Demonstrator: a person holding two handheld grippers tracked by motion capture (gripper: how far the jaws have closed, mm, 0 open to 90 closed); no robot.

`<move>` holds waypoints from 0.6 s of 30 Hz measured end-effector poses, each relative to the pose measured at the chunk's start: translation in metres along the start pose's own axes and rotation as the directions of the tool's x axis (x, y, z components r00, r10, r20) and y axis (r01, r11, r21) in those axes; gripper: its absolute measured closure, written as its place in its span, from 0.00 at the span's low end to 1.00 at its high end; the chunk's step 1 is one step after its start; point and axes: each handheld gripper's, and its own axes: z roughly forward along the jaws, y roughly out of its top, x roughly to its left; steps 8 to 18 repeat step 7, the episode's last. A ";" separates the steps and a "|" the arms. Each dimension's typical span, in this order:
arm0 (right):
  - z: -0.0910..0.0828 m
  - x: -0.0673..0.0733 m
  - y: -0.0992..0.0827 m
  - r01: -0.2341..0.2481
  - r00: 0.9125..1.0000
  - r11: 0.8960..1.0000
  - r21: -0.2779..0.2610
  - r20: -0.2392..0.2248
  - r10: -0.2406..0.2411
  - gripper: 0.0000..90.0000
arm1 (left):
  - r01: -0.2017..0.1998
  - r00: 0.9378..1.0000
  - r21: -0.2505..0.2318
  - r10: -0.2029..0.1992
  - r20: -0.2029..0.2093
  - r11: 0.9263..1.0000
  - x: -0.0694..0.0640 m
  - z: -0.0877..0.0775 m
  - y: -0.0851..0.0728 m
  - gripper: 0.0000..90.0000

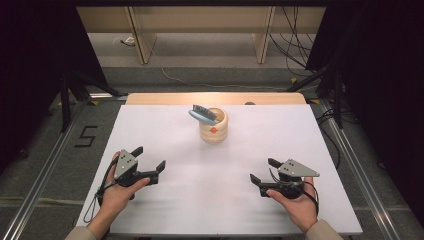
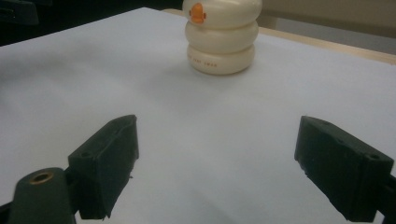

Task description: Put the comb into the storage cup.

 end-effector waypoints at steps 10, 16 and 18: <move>0.001 0.000 -0.001 0.002 1.000 1.000 0.004 -0.002 -0.002 0.16 | 0.002 1.000 0.007 -0.002 0.003 1.000 0.000 0.001 -0.001 0.07; 0.001 0.000 -0.001 0.002 1.000 1.000 0.004 -0.002 -0.002 0.16 | 0.002 1.000 0.007 -0.002 0.003 1.000 0.000 0.001 -0.001 0.07; 0.001 0.000 -0.001 0.002 1.000 1.000 0.004 -0.002 -0.002 0.16 | 0.002 1.000 0.007 -0.002 0.003 1.000 0.000 0.001 -0.001 0.07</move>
